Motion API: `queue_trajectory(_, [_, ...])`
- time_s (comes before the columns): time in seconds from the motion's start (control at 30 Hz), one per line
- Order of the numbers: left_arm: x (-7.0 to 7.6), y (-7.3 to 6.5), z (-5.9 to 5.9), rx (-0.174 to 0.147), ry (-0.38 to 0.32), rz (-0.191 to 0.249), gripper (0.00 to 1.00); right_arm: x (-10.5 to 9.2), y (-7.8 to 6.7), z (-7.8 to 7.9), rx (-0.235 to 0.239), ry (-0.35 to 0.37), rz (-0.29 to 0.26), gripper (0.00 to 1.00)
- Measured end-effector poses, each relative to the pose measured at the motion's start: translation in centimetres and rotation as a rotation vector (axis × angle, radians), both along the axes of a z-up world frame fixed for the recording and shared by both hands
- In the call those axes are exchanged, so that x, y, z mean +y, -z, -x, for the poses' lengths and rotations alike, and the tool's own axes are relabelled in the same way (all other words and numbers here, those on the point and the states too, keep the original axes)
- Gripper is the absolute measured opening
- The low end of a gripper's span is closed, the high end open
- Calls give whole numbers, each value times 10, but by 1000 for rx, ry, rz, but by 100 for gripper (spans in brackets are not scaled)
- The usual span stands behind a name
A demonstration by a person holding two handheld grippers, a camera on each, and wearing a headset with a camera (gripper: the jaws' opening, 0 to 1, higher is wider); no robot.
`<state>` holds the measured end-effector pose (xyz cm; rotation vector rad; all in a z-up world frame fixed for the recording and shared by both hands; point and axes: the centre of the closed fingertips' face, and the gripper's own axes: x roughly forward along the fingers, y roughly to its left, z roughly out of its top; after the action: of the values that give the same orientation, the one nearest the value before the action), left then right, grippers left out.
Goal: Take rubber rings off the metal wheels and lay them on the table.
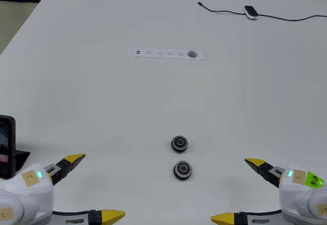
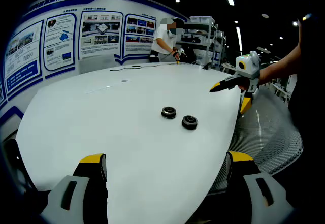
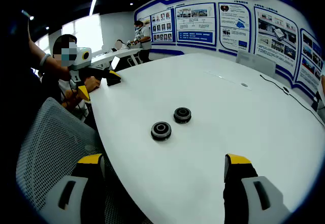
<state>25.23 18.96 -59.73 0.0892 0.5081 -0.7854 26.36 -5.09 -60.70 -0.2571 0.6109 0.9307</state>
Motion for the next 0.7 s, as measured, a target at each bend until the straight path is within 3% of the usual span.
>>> queue_trajectory(0.7, [4, 6, 0, 22, -12, -6, 97, 0, 4, 0, 32, 5, 1, 99])
